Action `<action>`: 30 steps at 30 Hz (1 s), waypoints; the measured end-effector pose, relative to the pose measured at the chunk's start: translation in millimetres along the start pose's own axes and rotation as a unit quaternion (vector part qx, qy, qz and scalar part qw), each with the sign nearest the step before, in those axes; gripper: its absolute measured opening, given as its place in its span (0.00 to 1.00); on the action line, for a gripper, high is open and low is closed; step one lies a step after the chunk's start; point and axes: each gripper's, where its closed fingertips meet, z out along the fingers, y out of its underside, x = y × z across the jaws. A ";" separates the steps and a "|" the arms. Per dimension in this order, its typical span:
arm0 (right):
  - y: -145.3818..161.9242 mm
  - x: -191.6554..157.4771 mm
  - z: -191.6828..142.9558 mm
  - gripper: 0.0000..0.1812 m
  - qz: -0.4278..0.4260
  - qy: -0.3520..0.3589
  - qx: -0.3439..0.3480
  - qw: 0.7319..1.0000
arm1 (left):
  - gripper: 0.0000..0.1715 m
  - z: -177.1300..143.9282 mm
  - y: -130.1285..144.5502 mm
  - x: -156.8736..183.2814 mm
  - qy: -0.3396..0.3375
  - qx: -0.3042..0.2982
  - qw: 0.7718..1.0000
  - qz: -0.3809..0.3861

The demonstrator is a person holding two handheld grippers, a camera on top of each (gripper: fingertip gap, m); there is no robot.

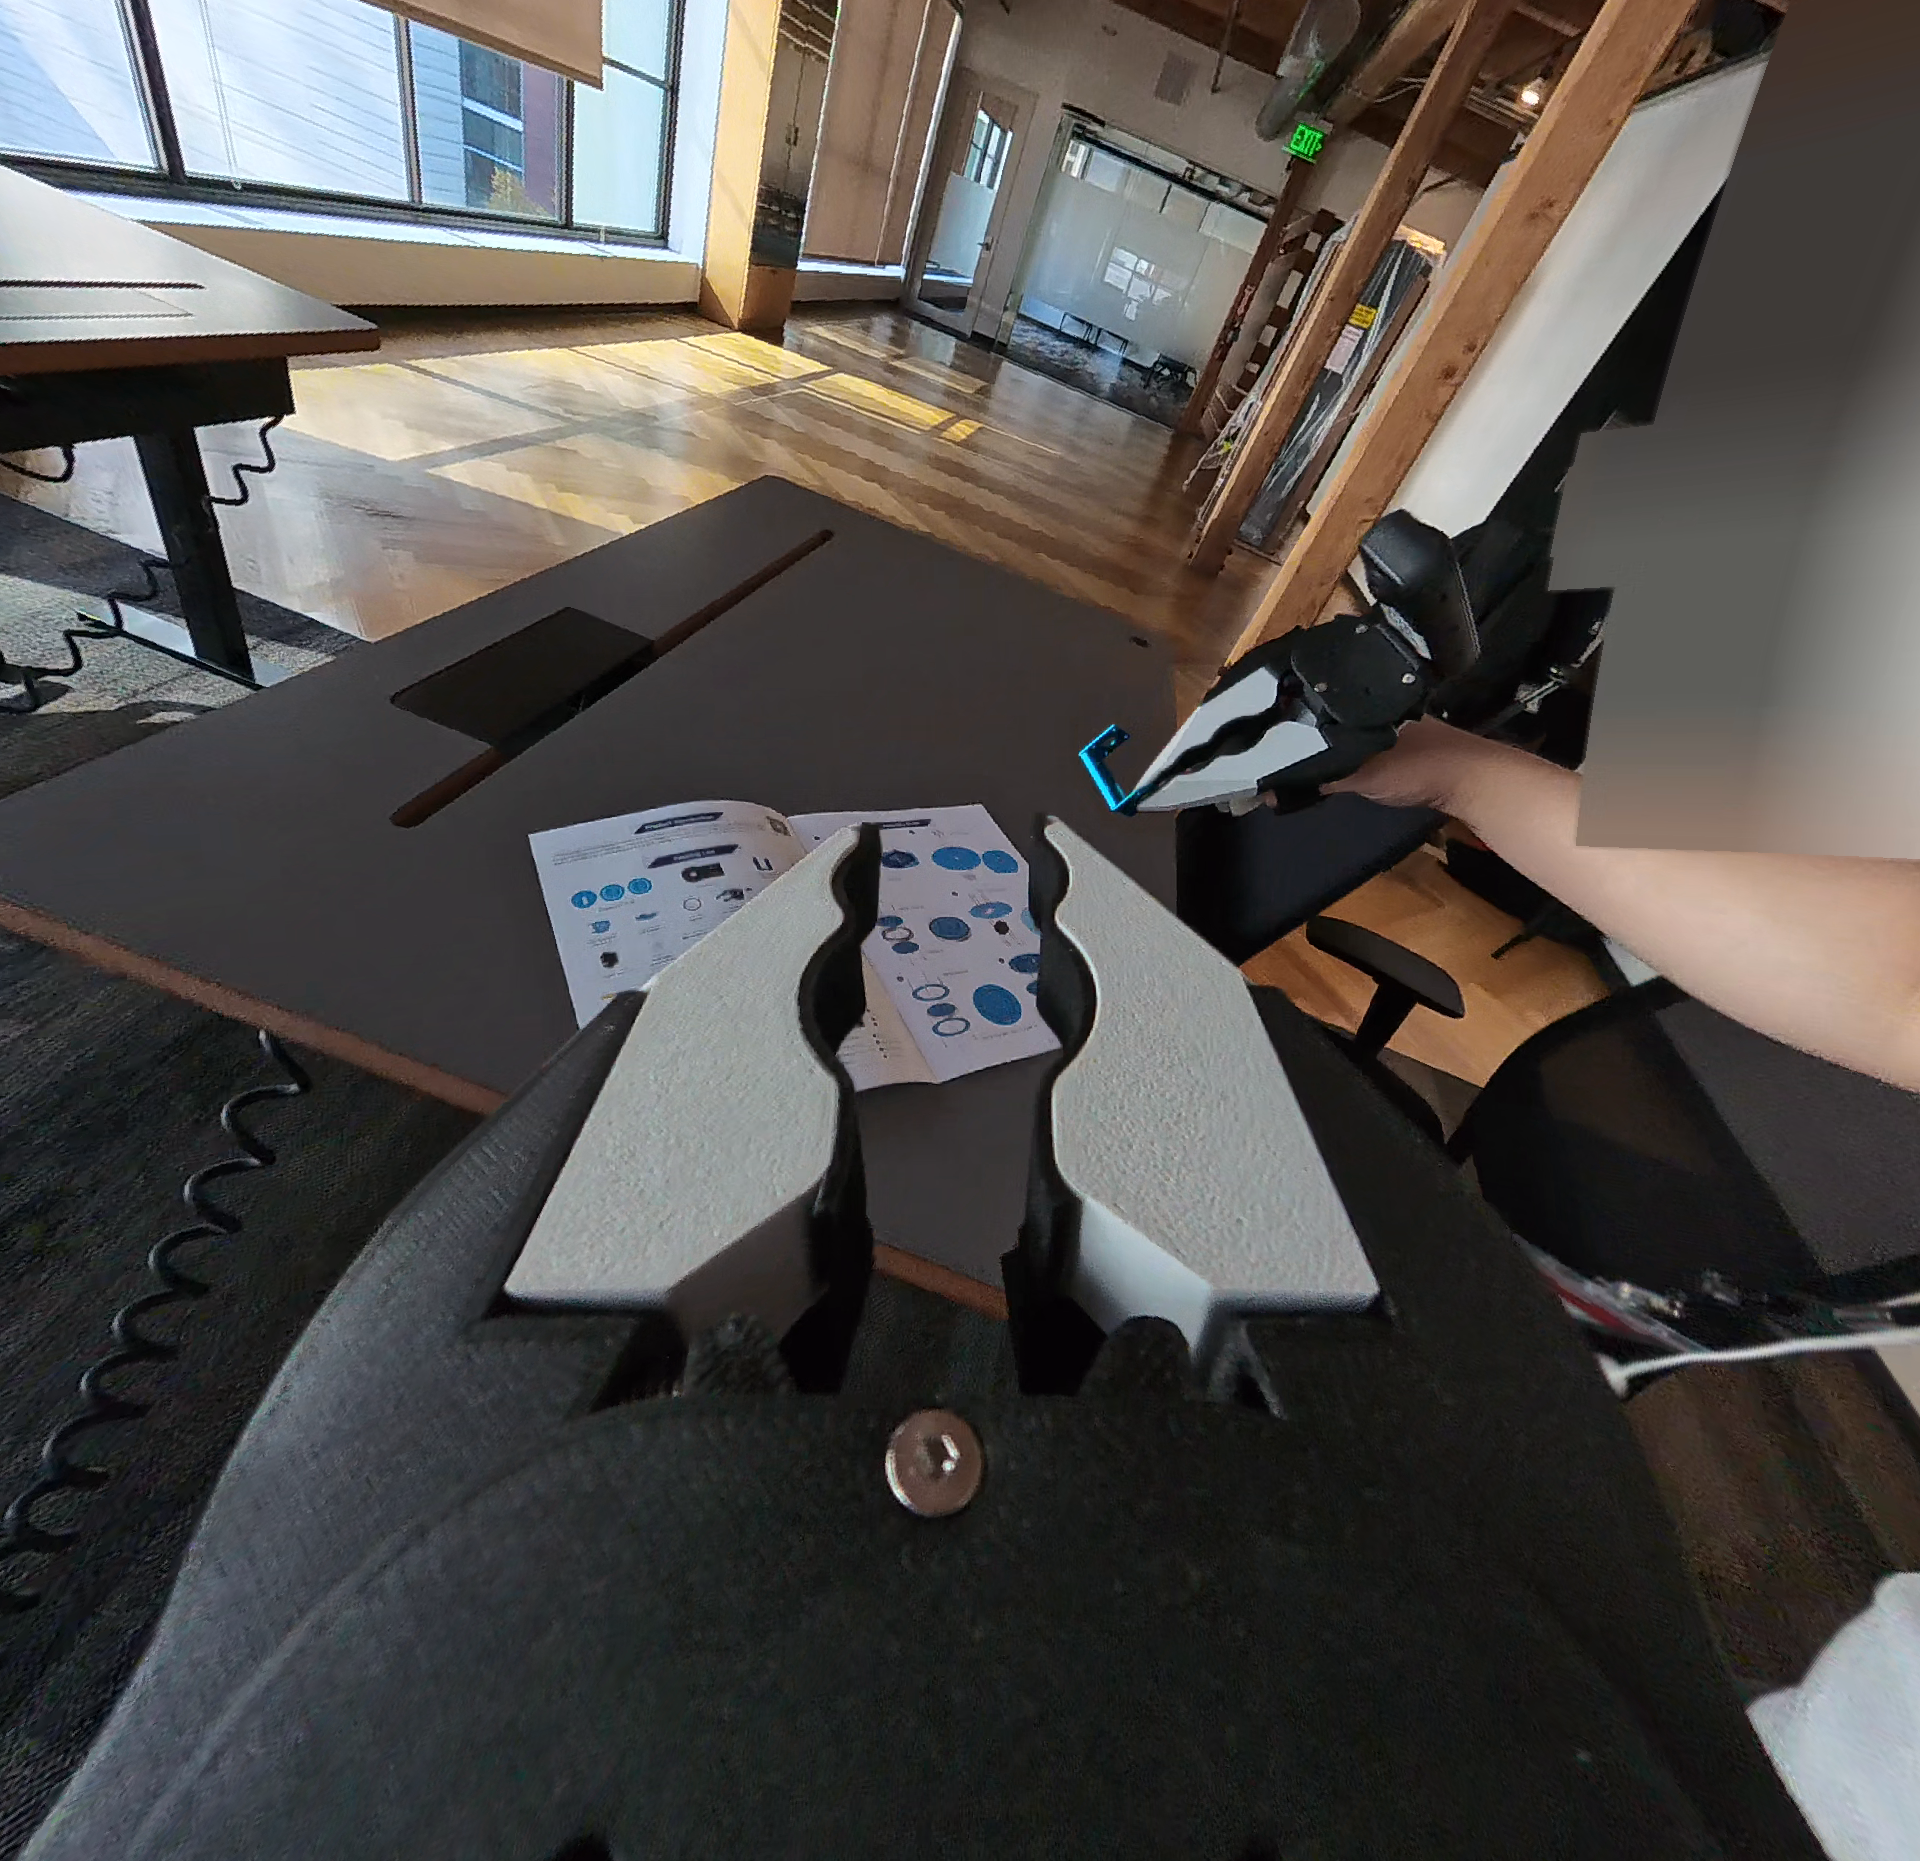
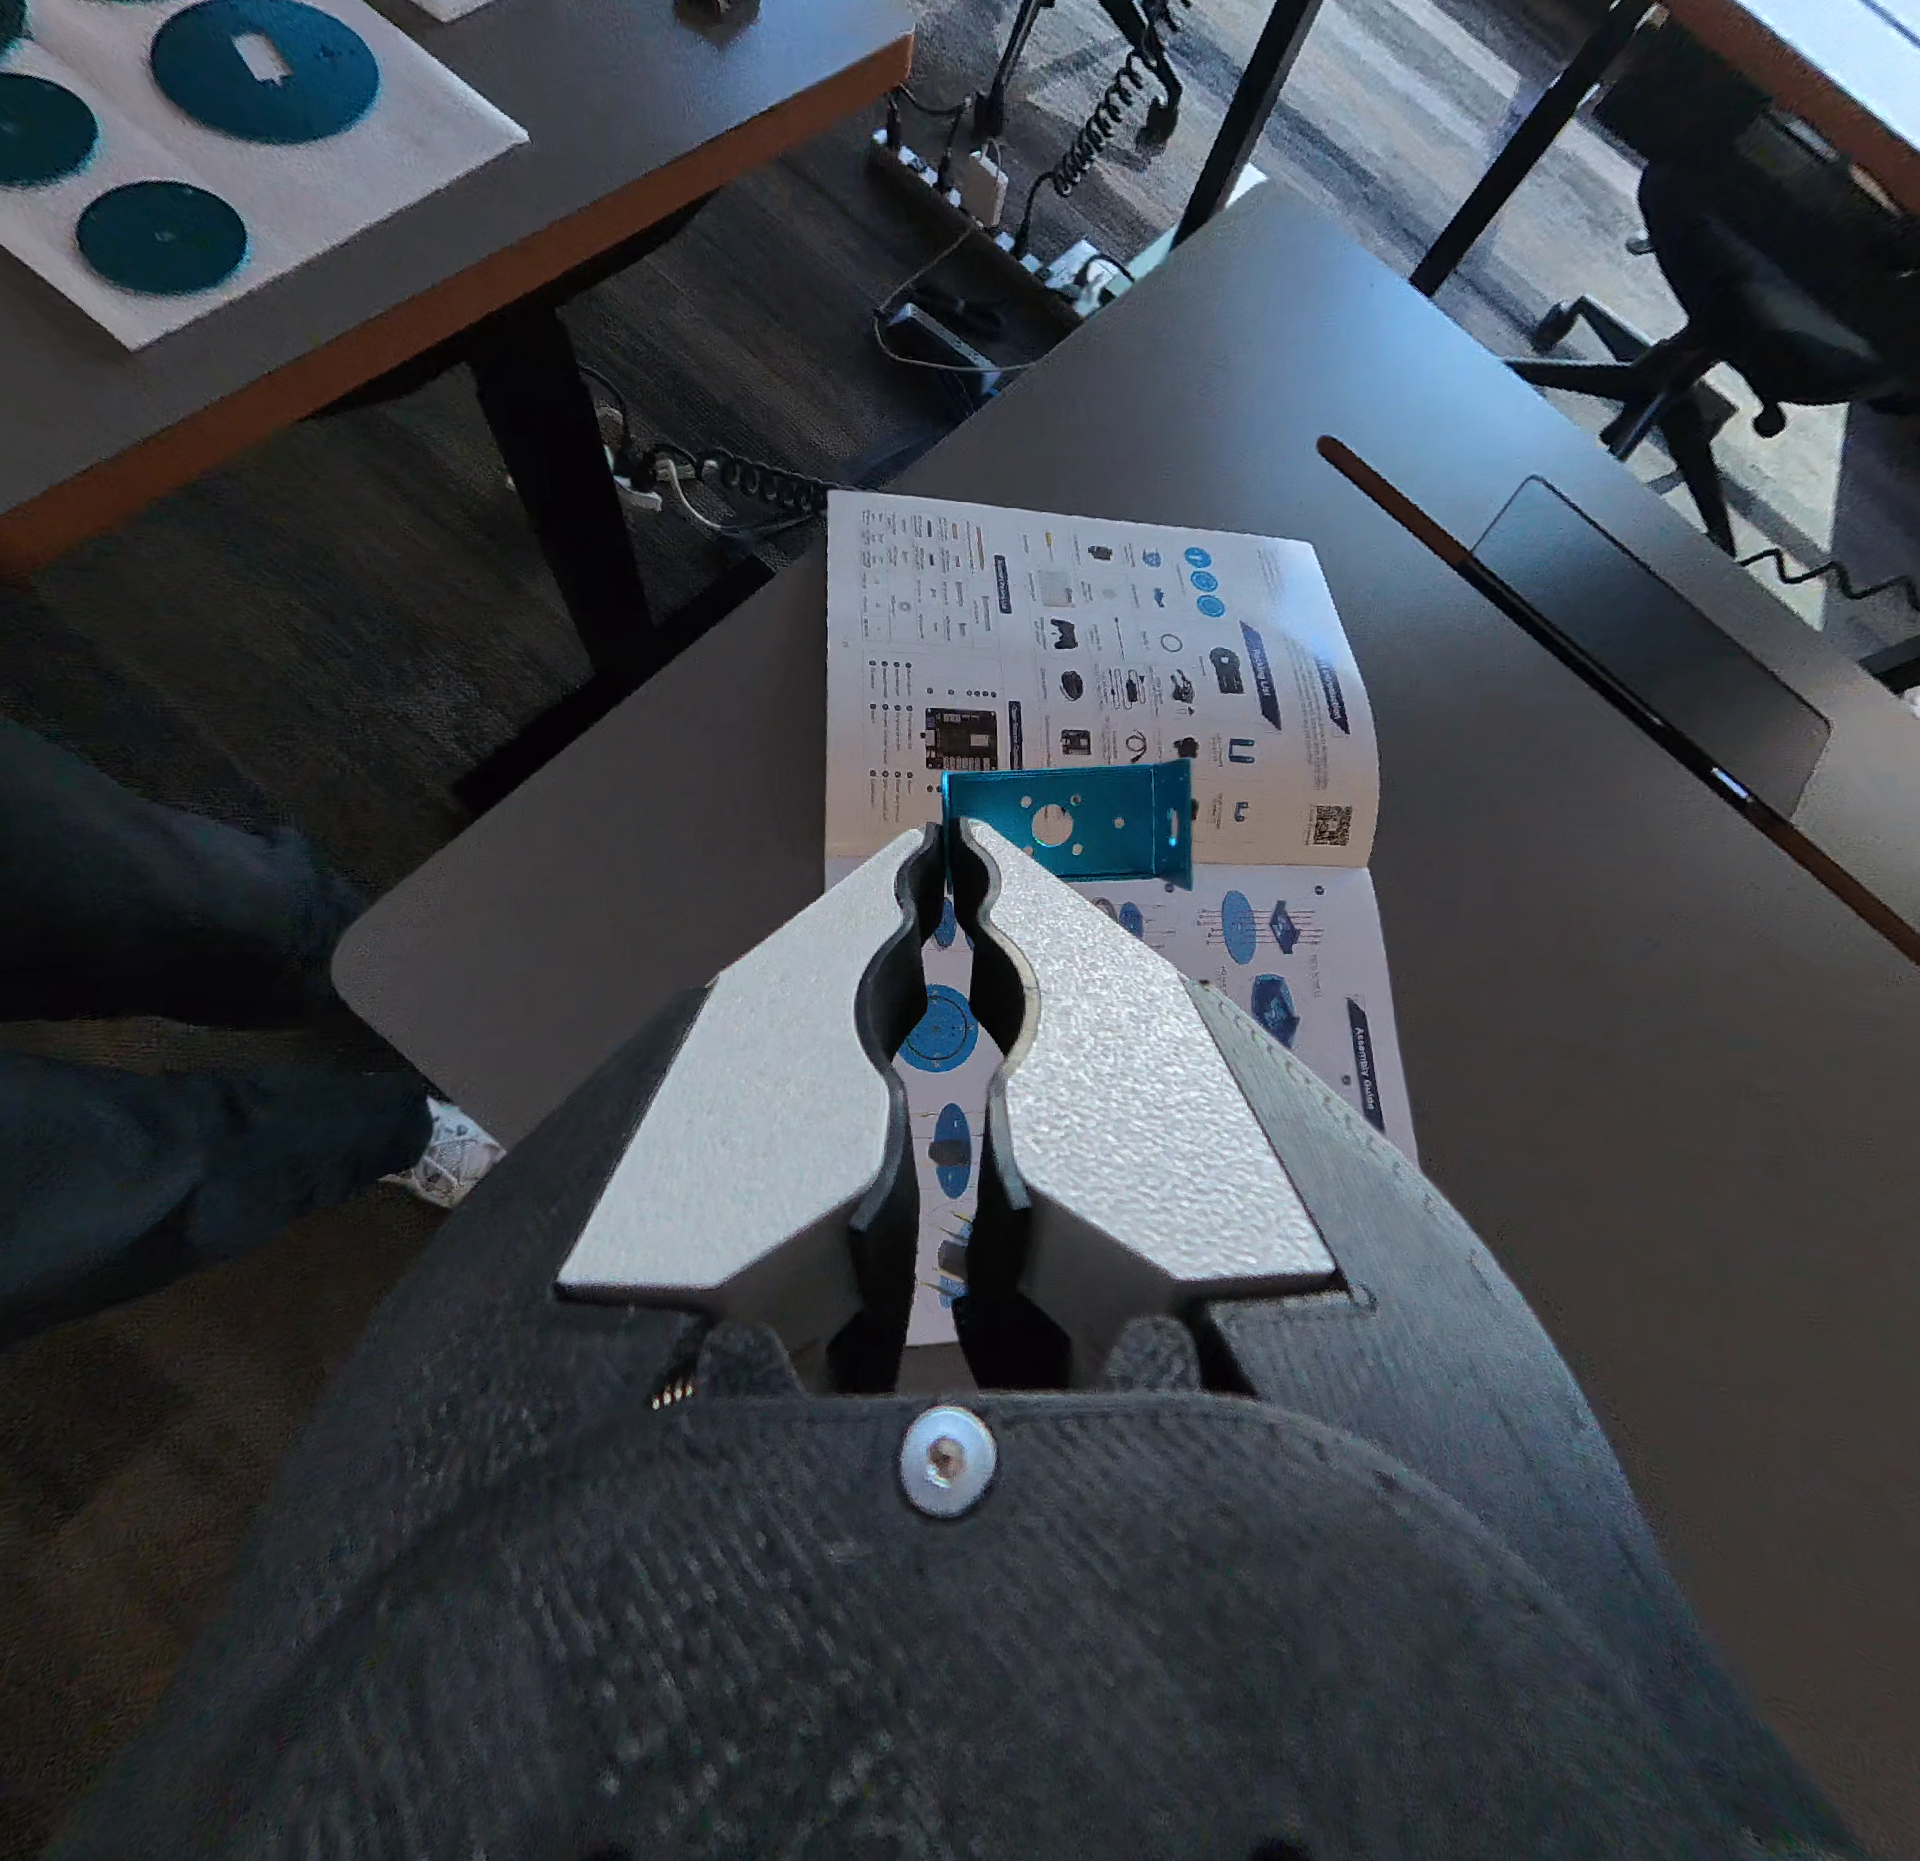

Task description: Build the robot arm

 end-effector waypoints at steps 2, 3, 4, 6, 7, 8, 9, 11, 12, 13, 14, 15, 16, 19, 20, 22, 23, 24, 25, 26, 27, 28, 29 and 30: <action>10.6 12.5 6.6 0.00 0.014 -0.015 0.001 1.000 | 0.16 20.1 1.9 -10.4 0.005 0.001 1.000 -0.009; 15.5 18.6 9.7 0.00 0.022 -0.020 0.001 1.000 | 0.16 29.6 2.1 -17.0 0.007 0.000 1.000 -0.011; 19.8 24.9 12.5 0.00 0.030 -0.022 0.001 0.999 | 0.16 38.8 0.9 -23.7 0.010 0.000 1.000 -0.013; 31.4 37.4 17.6 0.00 0.043 -0.021 -0.016 0.999 | 0.16 56.4 -5.0 -35.8 0.020 0.008 1.000 -0.010; 36.4 42.8 20.1 0.00 0.044 -0.019 -0.028 0.998 | 0.16 64.9 -8.3 -41.8 0.026 0.011 1.000 -0.005; 40.6 47.9 22.9 0.00 0.037 -0.016 -0.042 0.998 | 0.16 73.4 -11.6 -48.1 0.031 0.014 0.999 0.003; 44.7 52.3 26.3 0.00 0.029 -0.012 -0.056 0.998 | 0.16 81.8 -14.6 -55.0 0.034 0.014 0.999 0.009; 51.4 57.0 35.2 0.00 0.015 -0.016 -0.080 0.997 | 0.16 96.8 -19.0 -67.4 0.036 0.000 0.999 0.010; 54.5 59.3 40.6 0.00 0.010 -0.019 -0.088 0.996 | 0.16 102.2 -21.0 -73.1 0.035 -0.004 0.999 0.010; 57.9 61.6 46.2 0.00 0.010 -0.024 -0.094 0.995 | 0.16 106.8 -22.2 -78.6 0.033 -0.006 0.999 0.010; 62.2 65.0 51.8 0.00 0.010 -0.029 -0.102 0.994 | 0.16 110.9 -22.2 -83.4 0.033 -0.009 0.999 0.010; 66.8 68.9 57.2 0.00 0.007 -0.034 -0.109 0.993 | 0.16 114.9 -21.0 -87.6 0.035 -0.012 0.999 0.010; 71.5 73.4 62.2 0.00 0.005 -0.039 -0.116 0.992 | 0.16 118.5 -19.6 -92.1 0.035 -0.016 0.999 0.010; 84.8 86.3 77.3 0.00 0.001 -0.056 -0.128 0.990 | 0.16 126.6 -18.3 -107.4 0.017 -0.016 1.000 0.010; 88.3 89.6 82.3 0.00 0.003 -0.062 -0.127 0.990 | 0.16 128.1 -18.5 -111.3 0.012 -0.013 1.000 0.007; 96.4 95.1 90.4 0.00 0.009 -0.071 -0.131 0.989 | 0.15 130.3 -17.8 -117.1 0.006 -0.009 1.000 0.003; 99.4 96.7 93.2 0.00 0.010 -0.074 -0.132 0.988 | 0.16 131.5 -16.4 -120.0 0.003 -0.012 1.000 0.005; 101.4 97.6 95.1 0.00 0.011 -0.075 -0.133 0.988 | 0.16 133.1 -14.4 -123.0 0.000 -0.017 1.000 0.008; 102.4 98.0 96.5 0.00 0.011 -0.077 -0.133 0.988 | 0.16 134.5 -12.5 -125.7 -0.003 -0.021 1.000 0.007; 102.5 97.9 97.2 0.00 0.012 -0.080 -0.131 0.988 | 0.16 135.7 -11.5 -127.6 -0.004 -0.024 1.000 0.005; 102.5 98.0 97.7 0.00 0.012 -0.082 -0.130 0.988 | 0.16 136.4 -12.0 -128.6 -0.004 -0.023 1.000 0.002; 102.7 98.3 97.8 0.00 0.012 -0.084 -0.130 0.988 | 0.16 136.4 -13.3 -129.1 -0.006 -0.020 1.000 0.000; 102.2 98.3 97.5 0.00 0.013 -0.086 -0.130 0.988 | 0.16 136.2 -14.3 -129.1 -0.007 -0.018 1.000 0.000; 100.7 98.0 96.9 0.00 0.014 -0.087 -0.128 0.988 | 0.16 135.3 -14.9 -128.2 -0.008 -0.017 1.000 0.001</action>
